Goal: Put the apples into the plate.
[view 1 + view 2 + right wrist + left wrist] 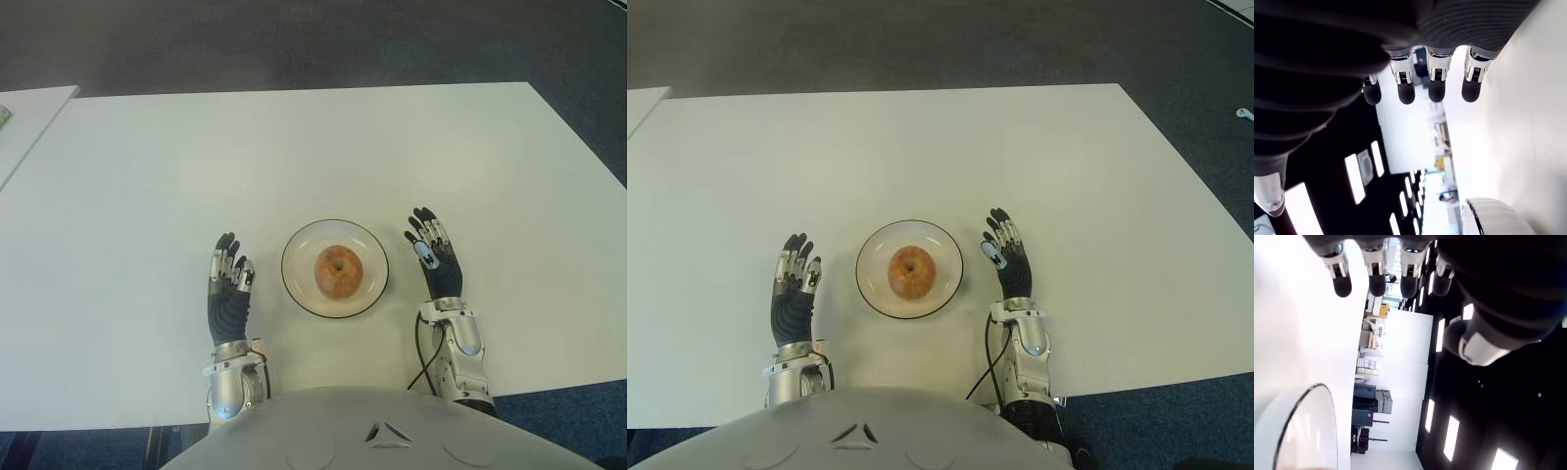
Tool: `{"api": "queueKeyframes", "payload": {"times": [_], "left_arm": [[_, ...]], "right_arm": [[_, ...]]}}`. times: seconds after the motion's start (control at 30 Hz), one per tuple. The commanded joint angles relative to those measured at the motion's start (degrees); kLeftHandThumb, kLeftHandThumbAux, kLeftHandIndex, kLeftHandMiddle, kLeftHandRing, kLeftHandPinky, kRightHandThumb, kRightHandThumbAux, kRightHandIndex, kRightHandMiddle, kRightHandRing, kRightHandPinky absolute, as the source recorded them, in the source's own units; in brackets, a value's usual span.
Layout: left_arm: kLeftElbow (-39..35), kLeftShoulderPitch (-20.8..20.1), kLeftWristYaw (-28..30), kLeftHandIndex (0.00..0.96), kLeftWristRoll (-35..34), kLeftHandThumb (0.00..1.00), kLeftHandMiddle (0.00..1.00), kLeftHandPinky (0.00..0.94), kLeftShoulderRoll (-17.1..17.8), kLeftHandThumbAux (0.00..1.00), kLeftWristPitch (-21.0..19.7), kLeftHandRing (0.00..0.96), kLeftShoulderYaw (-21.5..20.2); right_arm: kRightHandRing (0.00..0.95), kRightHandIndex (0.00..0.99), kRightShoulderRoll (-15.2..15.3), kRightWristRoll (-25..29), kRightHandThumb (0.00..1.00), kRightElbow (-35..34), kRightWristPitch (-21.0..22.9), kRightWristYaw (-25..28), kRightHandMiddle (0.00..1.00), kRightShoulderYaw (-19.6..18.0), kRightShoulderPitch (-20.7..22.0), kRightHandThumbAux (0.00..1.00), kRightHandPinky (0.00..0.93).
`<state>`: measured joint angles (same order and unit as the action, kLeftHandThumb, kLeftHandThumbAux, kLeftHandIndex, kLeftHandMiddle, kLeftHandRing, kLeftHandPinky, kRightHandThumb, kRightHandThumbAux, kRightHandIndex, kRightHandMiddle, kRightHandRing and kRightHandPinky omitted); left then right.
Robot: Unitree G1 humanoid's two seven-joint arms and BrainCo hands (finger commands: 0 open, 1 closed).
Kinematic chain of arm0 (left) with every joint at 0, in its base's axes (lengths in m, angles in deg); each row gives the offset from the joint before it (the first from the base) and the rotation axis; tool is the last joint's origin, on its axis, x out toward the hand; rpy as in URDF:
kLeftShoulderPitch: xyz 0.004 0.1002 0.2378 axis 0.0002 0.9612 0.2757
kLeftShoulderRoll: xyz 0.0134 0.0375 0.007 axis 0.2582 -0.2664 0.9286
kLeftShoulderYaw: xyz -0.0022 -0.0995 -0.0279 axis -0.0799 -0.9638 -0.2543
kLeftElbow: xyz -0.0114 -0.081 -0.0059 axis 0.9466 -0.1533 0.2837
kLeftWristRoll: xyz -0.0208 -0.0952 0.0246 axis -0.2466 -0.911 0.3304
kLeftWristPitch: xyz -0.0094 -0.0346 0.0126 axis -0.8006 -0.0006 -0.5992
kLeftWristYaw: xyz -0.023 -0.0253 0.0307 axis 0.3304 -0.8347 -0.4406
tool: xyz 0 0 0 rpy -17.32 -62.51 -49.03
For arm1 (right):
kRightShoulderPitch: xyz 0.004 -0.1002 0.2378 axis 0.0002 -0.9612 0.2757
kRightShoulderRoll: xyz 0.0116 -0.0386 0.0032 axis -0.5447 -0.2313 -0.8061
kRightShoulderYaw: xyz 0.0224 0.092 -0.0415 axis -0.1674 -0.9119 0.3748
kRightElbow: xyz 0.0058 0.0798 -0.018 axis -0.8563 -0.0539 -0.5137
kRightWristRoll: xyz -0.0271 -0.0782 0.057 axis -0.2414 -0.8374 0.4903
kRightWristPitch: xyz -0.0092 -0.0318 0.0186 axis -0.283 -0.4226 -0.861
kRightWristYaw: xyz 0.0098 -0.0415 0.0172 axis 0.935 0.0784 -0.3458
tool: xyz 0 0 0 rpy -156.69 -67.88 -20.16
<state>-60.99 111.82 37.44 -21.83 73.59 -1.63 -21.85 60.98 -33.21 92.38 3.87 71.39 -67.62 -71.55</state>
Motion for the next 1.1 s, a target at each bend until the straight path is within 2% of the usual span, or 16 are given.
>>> {"api": "queueKeyframes", "payload": {"times": [0.03,0.17,0.3,0.57,0.87,1.03,1.1], "left_arm": [[0.32,3.56,-1.02,0.086,1.29,0.194,0.081,0.0,-2.4,0.585,1.48,0.015,0.52],[0.97,3.35,-0.69,0.106,1.35,0.201,0.088,0.0,-1.87,0.568,2.82,0.012,0.79],[1.78,3.34,1.23,0.14,-1.88,0.223,0.104,0.0,-1.5,0.556,4.38,0.02,1.44],[3.91,2.27,4.5,0.13,-4.14,0.234,0.103,0.0,-0.13,0.572,6.99,0.015,1.41],[2.78,2.86,5.31,0.114,-4.41,0.228,0.097,0.0,-0.7,0.593,5.25,0.006,1.82],[1.23,3.97,4.53,0.108,-4.71,0.232,0.099,0.0,-1.52,0.604,2.35,0.008,2.45],[1.37,3.97,4.59,0.106,-4.82,0.23,0.1,0.0,-1.68,0.605,2.38,0.011,2.57]], "right_arm": [[0.0,0.011,-1.15,0.65,0.133,0.83,4.0,-0.84,0.016,0.46,-4.97,0.535,0.009],[0.0,0.011,-1.44,-0.13,0.137,0.3,3.04,-1.21,0.017,1.01,-6.18,0.532,0.016],[0.0,0.005,-1.34,-0.44,0.124,1.12,1.15,-0.65,0.011,1.34,-6.45,0.517,0.007],[0.0,0.0,-0.84,-0.85,0.095,1.58,-0.41,0.1,0.0,1.84,-7.07,0.491,0.0],[0.0,0.0,0.01,-2.39,0.087,0.43,0.32,-0.57,0.0,2.5,-7.86,0.502,0.0],[0.0,0.0,0.46,-2.36,0.089,0.43,0.31,-0.57,0.001,2.68,-7.94,0.508,0.0],[0.0,0.0,0.55,-2.15,0.089,0.71,-0.05,-0.42,0.001,2.67,-7.76,0.51,0.0]]}}
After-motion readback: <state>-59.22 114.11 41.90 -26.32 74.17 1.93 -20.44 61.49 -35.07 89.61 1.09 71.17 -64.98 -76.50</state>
